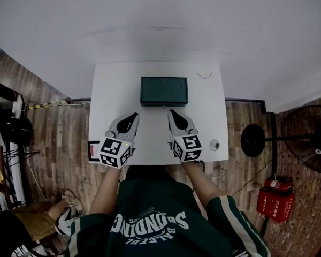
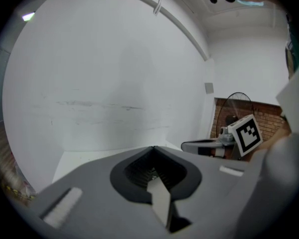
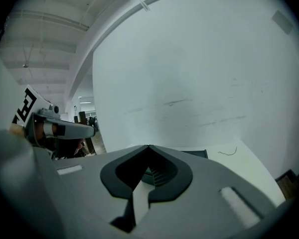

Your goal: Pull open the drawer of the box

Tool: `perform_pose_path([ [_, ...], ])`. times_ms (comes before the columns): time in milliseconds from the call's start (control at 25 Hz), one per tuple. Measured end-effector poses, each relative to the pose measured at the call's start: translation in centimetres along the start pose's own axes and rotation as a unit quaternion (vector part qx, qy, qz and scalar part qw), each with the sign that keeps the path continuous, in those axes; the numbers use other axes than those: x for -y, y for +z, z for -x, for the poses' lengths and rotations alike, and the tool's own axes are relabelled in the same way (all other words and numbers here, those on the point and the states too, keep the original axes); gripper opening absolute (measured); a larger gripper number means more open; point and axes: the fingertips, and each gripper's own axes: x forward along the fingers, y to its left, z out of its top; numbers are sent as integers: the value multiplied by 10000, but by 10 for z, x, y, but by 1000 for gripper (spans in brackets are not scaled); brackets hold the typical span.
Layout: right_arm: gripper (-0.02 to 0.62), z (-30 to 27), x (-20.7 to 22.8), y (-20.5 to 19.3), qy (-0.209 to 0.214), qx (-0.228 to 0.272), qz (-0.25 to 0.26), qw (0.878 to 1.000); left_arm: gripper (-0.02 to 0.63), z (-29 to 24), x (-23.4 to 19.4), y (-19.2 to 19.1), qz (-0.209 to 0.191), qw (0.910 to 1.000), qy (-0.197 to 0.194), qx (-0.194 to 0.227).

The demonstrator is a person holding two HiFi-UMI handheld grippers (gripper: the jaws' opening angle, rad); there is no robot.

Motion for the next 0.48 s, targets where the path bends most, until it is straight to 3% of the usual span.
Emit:
perform_pose_path([
  [480, 2, -33, 14, -65, -56, -688, -208, 9974, 52, -21, -22, -21, 259, 9995, 67, -181],
])
